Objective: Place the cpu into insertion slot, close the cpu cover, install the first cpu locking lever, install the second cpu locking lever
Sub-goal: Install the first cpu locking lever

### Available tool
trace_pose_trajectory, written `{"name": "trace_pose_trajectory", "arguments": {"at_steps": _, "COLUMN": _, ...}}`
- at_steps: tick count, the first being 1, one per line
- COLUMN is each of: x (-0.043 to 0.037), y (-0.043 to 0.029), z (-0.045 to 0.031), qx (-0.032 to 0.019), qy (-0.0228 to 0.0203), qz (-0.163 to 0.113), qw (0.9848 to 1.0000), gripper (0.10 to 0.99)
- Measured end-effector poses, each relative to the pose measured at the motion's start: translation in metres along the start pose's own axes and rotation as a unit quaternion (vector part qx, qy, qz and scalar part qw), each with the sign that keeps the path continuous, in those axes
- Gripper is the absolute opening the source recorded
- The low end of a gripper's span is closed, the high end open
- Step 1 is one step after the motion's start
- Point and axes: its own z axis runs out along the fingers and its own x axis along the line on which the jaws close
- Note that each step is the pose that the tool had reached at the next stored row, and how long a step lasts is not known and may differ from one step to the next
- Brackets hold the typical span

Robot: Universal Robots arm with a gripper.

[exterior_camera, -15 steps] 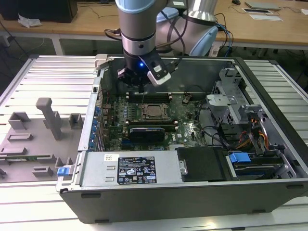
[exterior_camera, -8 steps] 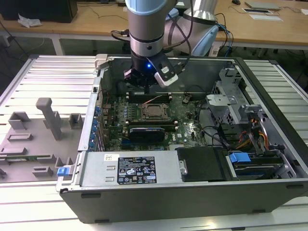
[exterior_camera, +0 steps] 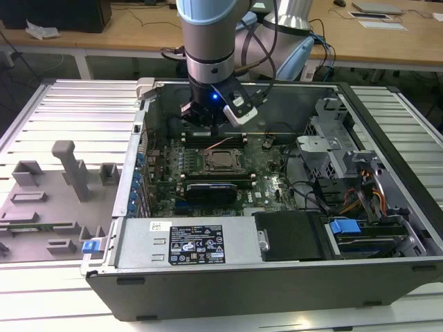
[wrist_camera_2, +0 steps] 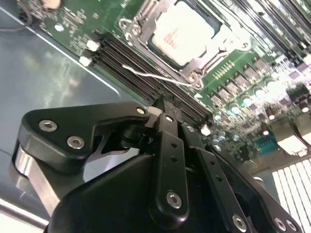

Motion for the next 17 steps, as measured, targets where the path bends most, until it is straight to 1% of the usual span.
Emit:
{"name": "trace_pose_trajectory", "arguments": {"at_steps": 1, "x": 0.0000, "y": 0.0000, "z": 0.0002, "qx": 0.0014, "qy": -0.0062, "qz": -0.002, "qw": 1.0000, "gripper": 0.106}}
{"name": "trace_pose_trajectory", "arguments": {"at_steps": 2, "x": 0.0000, "y": -0.0001, "z": 0.0004, "qx": 0.0026, "qy": -0.0107, "qz": -0.003, "qw": 0.9999, "gripper": 0.106}}
{"name": "trace_pose_trajectory", "arguments": {"at_steps": 3, "x": 0.0000, "y": -0.0001, "z": 0.0007, "qx": 0.0065, "qy": -0.0229, "qz": -0.007, "qw": 0.9997, "gripper": 0.106}}
{"name": "trace_pose_trajectory", "arguments": {"at_steps": 4, "x": 0.0001, "y": -0.0002, "z": 0.0010, "qx": 0.0092, "qy": -0.0312, "qz": -0.009, "qw": 0.9994, "gripper": 0.106}}
{"name": "trace_pose_trajectory", "arguments": {"at_steps": 5, "x": 0.0002, "y": -0.0003, "z": 0.0016, "qx": 0.0106, "qy": -0.0377, "qz": -0.011, "qw": 0.9992, "gripper": 0.106}}
{"name": "trace_pose_trajectory", "arguments": {"at_steps": 6, "x": 0.0004, "y": -0.0007, "z": 0.0031, "qx": 0.0112, "qy": -0.0414, "qz": -0.012, "qw": 0.9990, "gripper": 0.106}}
{"name": "trace_pose_trajectory", "arguments": {"at_steps": 10, "x": 0.0009, "y": -0.0020, "z": 0.0081, "qx": 0.0115, "qy": -0.0420, "qz": -0.011, "qw": 0.9990, "gripper": 0.106}}
{"name": "trace_pose_trajectory", "arguments": {"at_steps": 12, "x": 0.0006, "y": -0.0020, "z": 0.0092, "qx": 0.0116, "qy": -0.0421, "qz": -0.010, "qw": 0.9990, "gripper": 0.106}}
{"name": "trace_pose_trajectory", "arguments": {"at_steps": 17, "x": -0.0030, "y": -0.0017, "z": 0.0123, "qx": 0.0118, "qy": -0.0424, "qz": -0.009, "qw": 0.9990, "gripper": 0.106}}
